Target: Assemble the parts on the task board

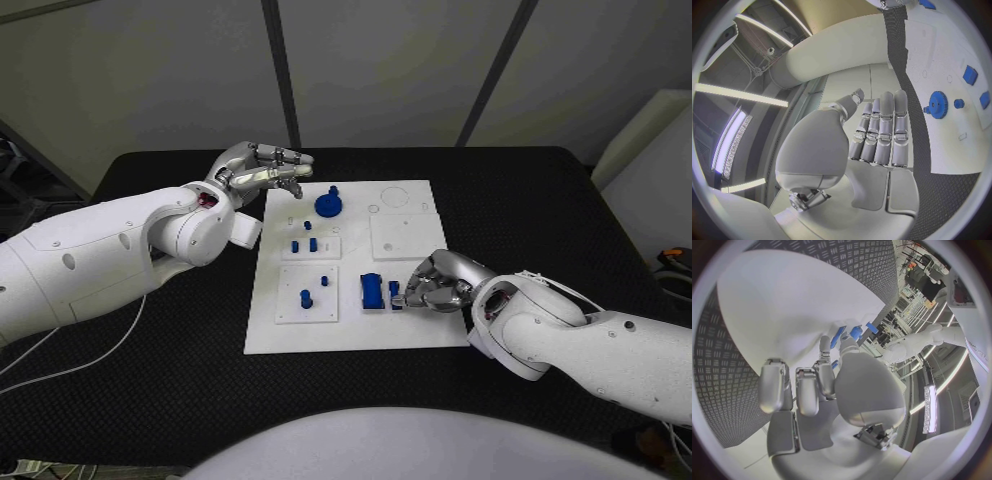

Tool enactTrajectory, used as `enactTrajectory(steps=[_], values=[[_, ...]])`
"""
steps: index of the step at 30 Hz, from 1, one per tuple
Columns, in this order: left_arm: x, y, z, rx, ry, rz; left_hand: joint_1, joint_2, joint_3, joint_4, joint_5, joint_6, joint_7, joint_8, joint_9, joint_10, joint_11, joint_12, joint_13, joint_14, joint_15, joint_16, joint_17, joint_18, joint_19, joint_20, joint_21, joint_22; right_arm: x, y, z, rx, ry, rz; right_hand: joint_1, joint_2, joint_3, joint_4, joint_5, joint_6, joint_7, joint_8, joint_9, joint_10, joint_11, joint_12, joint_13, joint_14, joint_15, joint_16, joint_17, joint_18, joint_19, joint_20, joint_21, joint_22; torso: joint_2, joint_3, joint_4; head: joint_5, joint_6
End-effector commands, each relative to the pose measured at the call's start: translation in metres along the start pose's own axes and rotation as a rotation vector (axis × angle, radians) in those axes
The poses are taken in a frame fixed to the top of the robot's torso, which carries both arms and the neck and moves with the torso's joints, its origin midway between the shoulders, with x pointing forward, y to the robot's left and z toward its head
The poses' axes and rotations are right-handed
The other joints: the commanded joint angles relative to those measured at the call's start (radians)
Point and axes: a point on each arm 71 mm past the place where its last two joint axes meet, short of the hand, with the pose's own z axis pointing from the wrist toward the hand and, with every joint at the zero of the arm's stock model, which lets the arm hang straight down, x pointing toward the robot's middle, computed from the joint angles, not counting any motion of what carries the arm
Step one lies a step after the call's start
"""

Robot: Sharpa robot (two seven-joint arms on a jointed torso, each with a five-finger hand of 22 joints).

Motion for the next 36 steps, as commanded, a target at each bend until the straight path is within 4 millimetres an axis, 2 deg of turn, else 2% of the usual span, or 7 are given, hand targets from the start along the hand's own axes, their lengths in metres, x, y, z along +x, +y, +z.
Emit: enactTrajectory(steps=[1,14,19,25,28,30,36], values=[[0.002,-0.002,0.001,0.011,0.011,-0.005,0.0,0.013,-0.008,0.001,-0.001,-0.002,0.004,-0.005,0.0,-0.007,0.002,0.006,0.001,-0.006,0.0,-0.001,-0.001,-0.011,0.003,0.007,-0.007,-0.001,0.0,0.001,0.001,-0.009,-0.001,-0.015,0.008,0.006,0.001,-0.008,-0.004,-0.004,-0.003,0.005,0.002,0.006,-0.002,0.007,0.047,0.091,-0.007,0.006,0.204,-0.007,0.004,-0.003,0.003,0.047,-0.001,-0.0002,-0.0015,0.0,-0.001],[0.001,-0.002,0.0,0.012,0.013,-0.006,-0.001,0.015,-0.008,0.001,-0.001,-0.002,0.005,-0.005,0.0,-0.008,0.002,0.007,0.001,-0.006,0.0,0.0,-0.002,-0.011,0.003,0.007,-0.007,-0.001,-0.003,0.005,-0.002,-0.09,-0.021,0.041,-0.001,0.013,-0.006,-0.004,-0.009,-0.006,-0.001,0.005,0.002,0.004,-0.001,0.001,0.043,0.09,-0.006,0.003,0.199,-0.005,-0.001,-0.003,-0.002,0.04,-0.002,0.0007,-0.0024,0.001,0.003],[0.001,-0.002,0.0,0.02,0.013,-0.006,-0.005,0.013,-0.012,0.004,-0.001,-0.003,0.005,-0.005,0.0,-0.01,0.003,0.009,0.001,-0.008,0.001,0.0,-0.003,-0.012,0.003,0.008,-0.01,-0.002,-0.01,-0.001,-0.005,-0.194,-0.013,0.162,0.017,0.025,-0.014,-0.014,0.006,-0.052,0.018,-0.018,-0.008,-0.061,0.014,-0.118,-0.041,0.067,0.005,-0.053,0.109,0.019,-0.076,0.004,-0.078,-0.061,-0.005,-0.002,-0.0017,-0.003,0.008],[-0.001,-0.002,0.002,0.037,0.004,-0.047,-0.024,0.008,-0.037,0.017,-0.002,-0.014,0.004,-0.01,-0.001,-0.021,0.008,0.02,0.003,-0.09,0.017,-0.067,-0.044,-0.019,-0.068,0.021,-0.081,-0.039,-0.034,-0.022,0.004,-0.254,-0.057,0.42,0.102,0.054,-0.011,-0.055,-0.02,-0.156,0.075,-0.097,-0.048,-0.351,0.065,-0.622,-0.414,-0.084,0.048,-0.45,-0.35,0.116,-0.418,0.045,-0.507,-0.541,-0.016,-0.0075,-0.0055,-0.005,0.032],[-0.005,0.0,0.005,0.049,-0.021,-0.088,-0.031,0.014,-0.049,0.028,0.0,-0.017,0.006,-0.009,0.0,-0.037,0.016,0.015,-0.007,-0.139,0.038,-0.165,-0.107,-0.029,-0.156,0.041,-0.181,-0.099,-0.049,-0.035,0.015,-0.253,-0.105,0.534,0.148,0.069,0.001,-0.068,-0.058,-0.18,0.095,-0.126,-0.072,-0.411,0.088,-0.729,-0.511,-0.205,0.071,-0.77,-0.631,0.118,-0.462,0.067,-0.618,-0.617,-0.028,-0.0113,-0.0065,-0.005,0.046],[-0.009,0.002,0.008,0.058,-0.044,-0.114,-0.029,0.016,-0.05,0.034,-0.002,-0.019,0.006,-0.01,0.0,-0.03,0.016,0.0,-0.019,-0.138,0.055,-0.269,-0.176,-0.029,-0.243,0.06,-0.29,-0.171,-0.056,-0.043,0.023,-0.247,-0.136,0.594,0.17,0.078,0.007,-0.071,-0.077,-0.183,0.104,-0.139,-0.089,-0.43,0.099,-0.803,-0.591,-0.221,0.084,-0.86,-0.669,0.118,-0.473,0.081,-0.683,-0.661,-0.038,-0.0144,-0.0097,-0.004,0.055],[-0.019,0.01,0.019,0.088,-0.134,-0.176,-0.029,0.022,-0.047,0.048,-0.002,-0.02,-0.015,-0.018,-0.001,0.008,0.026,-0.062,-0.021,-0.12,0.074,-0.457,-0.282,-0.007,-0.282,0.114,-0.419,-0.28,-0.075,-0.059,0.05,-0.243,-0.232,0.683,0.233,0.1,0.046,-0.075,-0.096,-0.157,0.122,-0.19,-0.16,-0.419,0.134,-1.01,-0.875,-0.348,0.138,-1.146,-0.806,0.11,-0.552,0.131,-0.887,-0.794,-0.066,-0.021,-0.0124,0.001,0.099]])
